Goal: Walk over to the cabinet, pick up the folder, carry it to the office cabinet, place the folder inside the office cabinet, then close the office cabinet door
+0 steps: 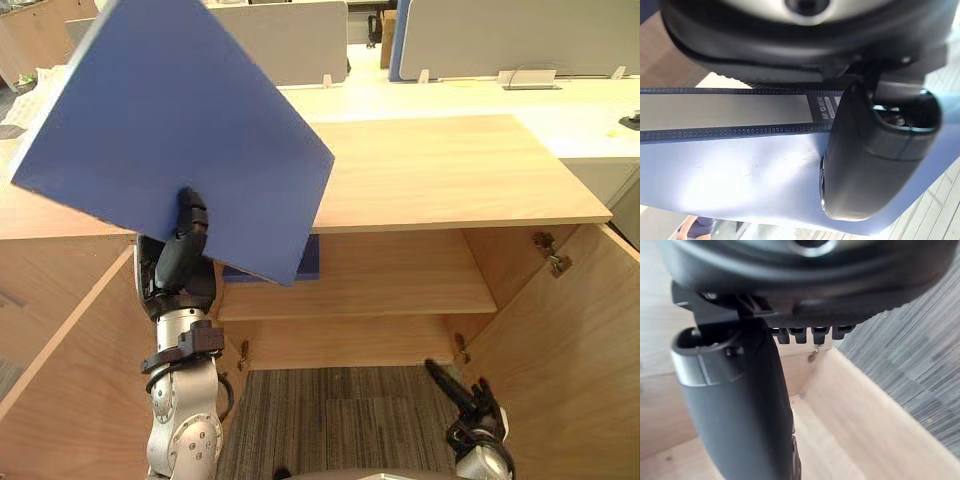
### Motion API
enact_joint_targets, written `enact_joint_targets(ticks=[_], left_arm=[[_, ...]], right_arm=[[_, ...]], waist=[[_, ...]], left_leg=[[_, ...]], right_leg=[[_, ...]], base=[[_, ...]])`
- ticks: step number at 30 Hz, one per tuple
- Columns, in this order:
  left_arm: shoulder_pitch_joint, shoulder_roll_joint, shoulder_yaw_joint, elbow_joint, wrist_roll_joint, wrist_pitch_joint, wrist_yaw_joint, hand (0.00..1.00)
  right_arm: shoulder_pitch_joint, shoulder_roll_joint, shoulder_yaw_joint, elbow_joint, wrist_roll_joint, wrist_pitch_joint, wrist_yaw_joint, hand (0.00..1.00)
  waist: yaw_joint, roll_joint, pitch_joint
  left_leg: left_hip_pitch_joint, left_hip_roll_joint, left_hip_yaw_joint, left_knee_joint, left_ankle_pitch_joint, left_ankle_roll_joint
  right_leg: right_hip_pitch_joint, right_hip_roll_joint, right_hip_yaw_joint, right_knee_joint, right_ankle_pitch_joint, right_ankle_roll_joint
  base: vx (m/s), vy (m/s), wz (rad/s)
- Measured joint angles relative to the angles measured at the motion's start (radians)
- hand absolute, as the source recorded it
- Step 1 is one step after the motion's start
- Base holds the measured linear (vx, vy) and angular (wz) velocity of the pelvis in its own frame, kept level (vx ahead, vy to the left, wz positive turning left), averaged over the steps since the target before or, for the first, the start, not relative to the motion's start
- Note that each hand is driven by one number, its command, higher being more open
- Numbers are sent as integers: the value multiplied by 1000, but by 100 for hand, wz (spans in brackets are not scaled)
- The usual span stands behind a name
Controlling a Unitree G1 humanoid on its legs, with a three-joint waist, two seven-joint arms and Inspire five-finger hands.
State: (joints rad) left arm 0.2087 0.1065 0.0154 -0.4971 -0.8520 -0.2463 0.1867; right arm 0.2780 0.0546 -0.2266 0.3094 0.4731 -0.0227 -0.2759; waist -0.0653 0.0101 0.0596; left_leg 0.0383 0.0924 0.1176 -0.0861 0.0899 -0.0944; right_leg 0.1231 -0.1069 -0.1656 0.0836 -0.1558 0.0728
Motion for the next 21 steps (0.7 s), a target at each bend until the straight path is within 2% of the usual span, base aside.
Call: enact_joint_targets(ticks=[3,7,9,11,14,21], left_arm=[[13,-20,4,-8,-12,2,-11,0],[13,-26,-1,-8,-4,22,-49,0],[13,-26,-2,-8,-1,33,-71,0],[10,-24,-10,-8,-1,43,-100,0],[-4,-7,-23,-6,3,60,-141,0],[-93,126,-46,21,115,61,-257,0]], right_arm=[[35,12,0,-216,-15,-2,-38,100],[24,8,-23,-510,-184,-27,-65,100],[-21,-1,-35,-590,-234,-43,-66,100],[-95,-22,-36,-628,-240,-78,-62,100],[-187,-80,-19,-642,-237,-91,-25,100],[-436,-374,108,-586,-106,-91,164,100]], waist=[[-4,5,-1],[-10,17,-9],[-17,21,-11],[-23,22,-12],[-21,24,-14],[-7,33,-27]], left_leg=[[12,2,15,0,-2,0],[22,7,32,1,-4,2],[26,7,37,1,-4,2],[30,7,41,1,-4,2],[30,7,41,1,-4,2],[30,5,39,1,-3,4]], right_leg=[[0,1,16,5,0,0],[-3,4,35,10,3,-2],[-3,4,39,14,4,-1],[-3,4,43,17,5,0],[-3,4,44,17,8,3],[-2,3,43,16,13,11]], base=[[-32,25,-16],[-39,23,-13],[-24,18,-8],[-31,19,-6],[-21,14,-1],[0,0,0]])
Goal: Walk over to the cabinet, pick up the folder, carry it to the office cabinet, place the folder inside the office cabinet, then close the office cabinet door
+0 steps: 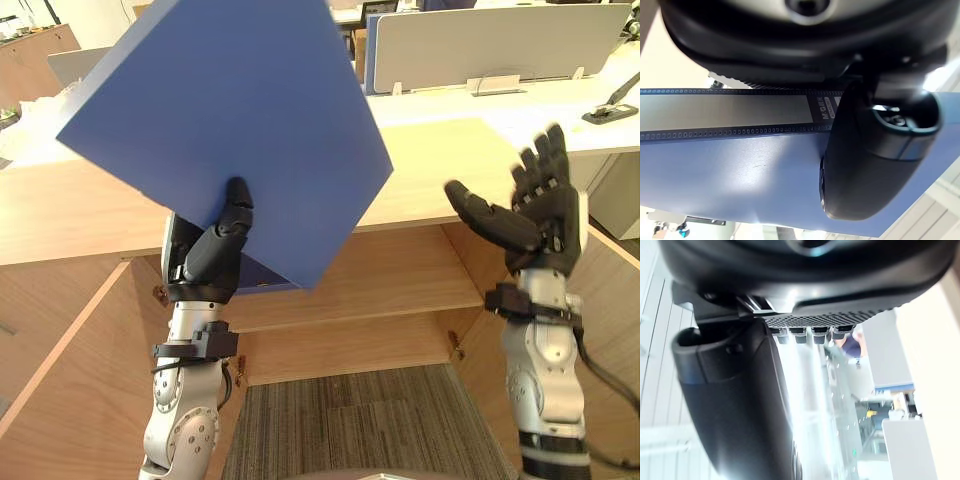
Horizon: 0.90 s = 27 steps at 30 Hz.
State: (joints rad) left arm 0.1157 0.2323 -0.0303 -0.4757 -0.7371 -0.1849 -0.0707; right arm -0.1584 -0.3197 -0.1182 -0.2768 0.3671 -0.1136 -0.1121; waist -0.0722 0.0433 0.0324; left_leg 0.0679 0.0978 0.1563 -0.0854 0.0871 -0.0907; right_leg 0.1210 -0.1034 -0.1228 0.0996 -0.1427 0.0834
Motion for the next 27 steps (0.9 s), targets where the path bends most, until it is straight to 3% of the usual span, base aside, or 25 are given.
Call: enact_joint_targets(ticks=[13,20,21,27], left_arm=[[-64,126,-97,65,41,-3,-71,0],[-75,221,-104,70,40,-34,-92,0],[-78,241,-104,72,36,-42,-93,0],[-104,327,-126,93,-17,-80,-130,0]], right_arm=[[-169,-221,208,164,203,17,220,100],[-332,-471,417,273,316,60,339,100],[-360,-519,457,280,354,70,353,0],[-421,-654,534,289,482,90,446,0]], waist=[[11,0,-28],[12,-1,-30],[14,-1,-31],[19,-10,-44]], left_leg=[[0,-1,-5,-1,7,5],[-6,0,-7,-1,20,7],[-8,0,-7,-1,22,7],[-20,-1,-7,-2,30,9]], right_leg=[[3,-1,-6,0,2,2],[-3,1,-5,-2,15,-1],[-3,1,-5,-4,19,-1],[-12,1,-3,-14,33,-2]], base=[[-2,3,1],[-5,2,0],[-48,14,2],[-47,15,-1]])
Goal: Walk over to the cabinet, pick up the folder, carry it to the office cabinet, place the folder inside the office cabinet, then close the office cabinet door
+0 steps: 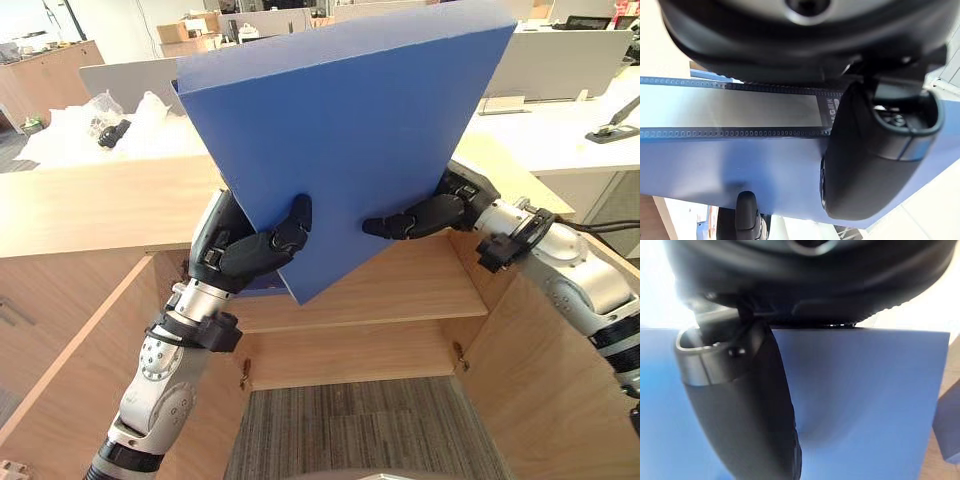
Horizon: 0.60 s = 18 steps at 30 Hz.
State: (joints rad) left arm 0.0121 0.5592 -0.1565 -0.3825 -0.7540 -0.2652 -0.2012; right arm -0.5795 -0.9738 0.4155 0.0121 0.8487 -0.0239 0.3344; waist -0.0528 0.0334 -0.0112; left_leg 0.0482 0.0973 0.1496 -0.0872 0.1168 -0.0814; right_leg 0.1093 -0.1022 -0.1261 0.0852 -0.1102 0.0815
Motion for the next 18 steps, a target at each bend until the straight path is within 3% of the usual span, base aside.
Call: enact_joint_targets(ticks=[2,3,7,9,13,15,18], left_arm=[[-25,26,-31,54,-39,-33,-27,0],[-41,33,-40,91,-68,-44,-45,100],[-70,50,-105,246,-181,-62,-121,100],[-70,80,-203,366,-188,-28,-176,100],[-72,73,-440,601,-124,111,-237,100],[-74,52,-597,774,14,205,-256,100],[-54,-13,-740,924,202,273,-318,100]], right_arm=[[0,-19,2,0,17,0,22,0],[0,-25,3,0,16,0,34,0],[11,-34,11,1,-24,3,70,0],[27,-10,4,1,-106,3,51,0],[97,114,-3,0,-234,13,49,0],[102,274,-15,-6,-225,12,23,0],[101,374,-91,-89,-236,5,-37,0]], waist=[[1,-1,-8],[0,-1,-10],[-3,0,-14],[-5,3,-21],[-10,-2,-19],[-27,-2,-19],[-31,-9,-14]], left_leg=[[0,0,0,0,2,1],[-1,0,0,0,4,1],[-11,2,2,-4,9,3],[-26,5,6,-5,10,4],[-29,13,15,-5,11,3],[-31,21,33,-4,11,2],[-33,22,36,-1,10,1]], right_leg=[[-1,0,1,0,2,0],[-2,0,1,0,3,-1],[-16,1,4,3,6,-2],[-34,3,9,4,9,-3],[-38,11,19,-1,14,-5],[-52,18,36,-1,16,-7],[-57,19,42,-1,16,-8]], base=[[-37,10,-1],[-52,8,-1],[-58,7,-2],[-39,12,-7],[-1,-3,-9],[14,-16,-22],[19,-6,-7]])
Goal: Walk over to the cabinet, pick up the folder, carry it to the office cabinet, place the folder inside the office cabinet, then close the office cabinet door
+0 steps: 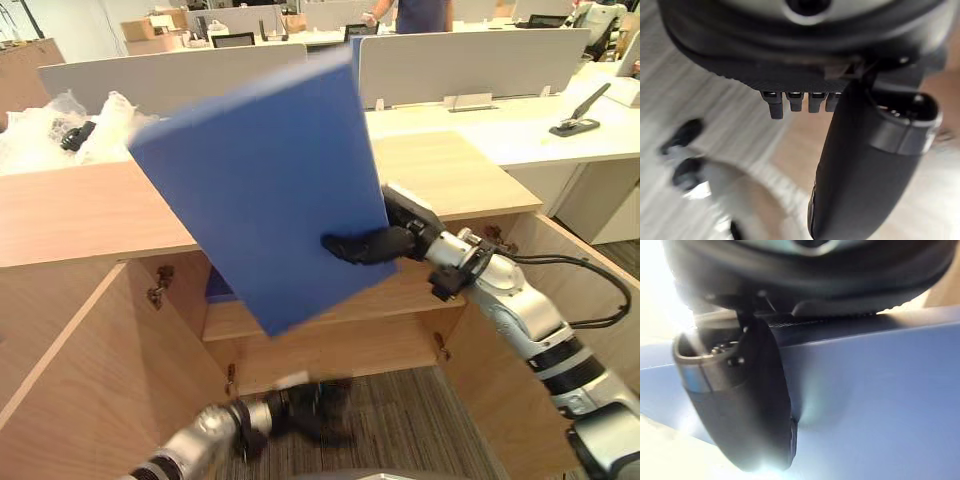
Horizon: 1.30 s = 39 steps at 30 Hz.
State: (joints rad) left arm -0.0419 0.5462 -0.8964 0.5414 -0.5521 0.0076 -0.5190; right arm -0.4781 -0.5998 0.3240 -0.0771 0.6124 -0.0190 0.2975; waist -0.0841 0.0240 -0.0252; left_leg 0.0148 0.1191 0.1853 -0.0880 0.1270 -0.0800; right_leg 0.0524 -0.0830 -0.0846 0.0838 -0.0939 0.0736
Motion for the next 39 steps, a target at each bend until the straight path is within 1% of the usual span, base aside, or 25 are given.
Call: enact_joint_targets(ticks=[2,3,5,6,7,8,10,11,13,15,16,18,19,21,22,25,26,29,30,31,33,34,36,37,39], left_arm=[[19,-21,1,44,89,4,-26,100],[19,-36,21,56,165,1,-19,100],[21,-58,60,72,281,-11,1,100],[24,-69,78,84,301,-15,7,100],[49,-111,166,117,375,-38,42,100],[60,-130,208,135,399,-47,55,100],[81,-203,350,216,503,-69,140,100],[82,-220,384,241,538,-72,167,100],[83,-254,477,313,621,-74,247,100],[86,-269,569,399,716,-71,347,100],[87,-268,581,412,732,-69,366,100],[102,-273,637,448,801,-60,430,100],[109,-276,652,455,806,-58,441,100],[136,-301,731,478,820,-49,474,100],[140,-304,747,479,821,-49,485,100],[153,-313,777,483,821,-50,507,100],[156,-325,799,483,821,-50,510,100],[178,-366,877,484,807,-49,519,100],[181,-372,889,484,797,-48,523,100],[189,-386,917,484,786,-44,531,100],[202,-406,957,484,747,-38,549,100],[207,-413,965,484,736,-38,557,100],[219,-433,1003,483,701,-33,569,100],[223,-435,1004,483,692,-27,574,100],[222,-439,1010,483,673,-19,586,100]], right_arm=[[-2,16,-53,-72,-84,-23,-46,0],[-2,17,-72,-124,-181,-49,-79,0],[1,17,-72,-197,-320,-97,-102,0],[5,16,-70,-220,-351,-113,-102,0],[49,15,-66,-288,-455,-167,-104,0],[73,12,-62,-307,-481,-185,-104,0],[163,2,-29,-327,-589,-239,-108,0],[188,-3,-10,-320,-626,-249,-113,0],[258,-31,65,-269,-740,-262,-124,0],[307,-82,198,-88,-913,-266,-135,0],[310,-95,230,-31,-955,-260,-134,0],[317,-141,321,174,-1112,-225,-126,0],[319,-154,335,221,-1139,-219,-121,0],[331,-195,344,339,-1188,-204,-88,0],[333,-200,343,362,-1188,-200,-82,0],[343,-163,268,484,-1121,-177,-61,0],[345,-134,218,523,-1083,-158,-60,0],[347,23,-54,681,-922,-71,-74,0],[347,51,-107,707,-873,-55,-87,0],[346,101,-206,753,-750,-20,-122,0],[336,170,-334,803,-501,18,-203,0],[333,182,-356,811,-434,20,-222,0],[317,218,-390,822,-155,24,-278,0],[312,225,-391,822,-79,24,-285,0],[284,269,-416,834,145,23,-305,0]], waist=[[8,-7,4],[12,-7,4],[7,-6,4],[6,-6,4],[3,-10,2],[3,-12,0],[7,-23,-7],[8,-26,-9],[11,-36,-14],[20,-44,-15],[23,-47,-13],[36,-36,11],[39,-29,18],[41,-4,37],[41,0,40],[36,13,47],[31,18,51],[24,38,57],[25,41,59],[25,45,61],[26,51,66],[27,52,67],[28,55,69],[28,56,69],[29,56,70]], left_leg=[[0,1,0,0,0,0],[0,0,0,0,0,-1],[1,0,0,0,0,-1],[1,1,0,-1,0,-1],[1,2,-1,-5,0,-1],[1,3,-1,-5,0,-1],[1,5,-1,-5,0,-1],[1,6,-1,-5,0,-1],[1,9,-1,-5,0,-2],[1,10,-3,-5,1,-5],[1,9,-3,-5,1,-5],[-2,2,-6,-5,1,-4],[-3,-1,-7,-5,1,-4],[-9,-13,-13,-2,2,-2],[-9,-14,-15,0,2,-2],[-8,-13,-24,0,2,-2],[-8,-13,-25,0,2,-2],[-5,-15,-30,-1,2,-2],[-4,-15,-32,-1,2,-2],[-3,-17,-40,-4,2,-2],[-4,-20,-53,-4,1,-2],[-5,-20,-54,-4,1,-2],[-8,-21,-55,-4,-1,-1],[-9,-21,-55,-4,-2,-1],[-12,-22,-55,-4,-5,-2]], right_leg=[[0,1,1,0,0,0],[0,0,0,0,0,0],[0,0,0,0,0,-1],[0,0,0,0,1,-1],[0,1,1,-2,2,-2],[0,1,1,-2,2,-2],[0,3,3,-3,3,-4],[0,4,3,-4,3,-4],[0,4,4,-5,4,-6],[0,8,2,-5,6,-6],[0,8,1,-5,6,-6],[0,1,-2,-7,9,-1],[0,-2,-3,-8,9,0],[1,-12,-11,-10,10,6],[1,-13,-13,-10,10,6],[6,-11,-19,-13,9,7],[6,-11,-20,-13,9,7],[10,-13,-24,-12,8,7],[12,-13,-26,-13,7,8],[17,-15,-34,-13,5,8],[22,-17,-45,-13,1,9],[21,-17,-46,-13,1,9],[21,-18,-48,-17,0,10],[21,-17,-48,-18,0,10],[22,-17,-50,-26,0,10]], base=[[0,0,0],[0,0,0],[-49,13,-1],[-74,14,-2],[-64,11,-1],[-61,10,-1],[-43,9,0],[-40,8,-1],[-17,4,-1],[-19,2,0],[0,0,0],[-18,21,5],[0,51,7],[18,45,8],[30,18,7],[14,-1,5],[-11,-2,3],[-21,6,2],[-37,8,12],[-36,6,17],[-28,7,16],[-8,9,8],[0,0,0],[0,0,0],[0,0,0]])
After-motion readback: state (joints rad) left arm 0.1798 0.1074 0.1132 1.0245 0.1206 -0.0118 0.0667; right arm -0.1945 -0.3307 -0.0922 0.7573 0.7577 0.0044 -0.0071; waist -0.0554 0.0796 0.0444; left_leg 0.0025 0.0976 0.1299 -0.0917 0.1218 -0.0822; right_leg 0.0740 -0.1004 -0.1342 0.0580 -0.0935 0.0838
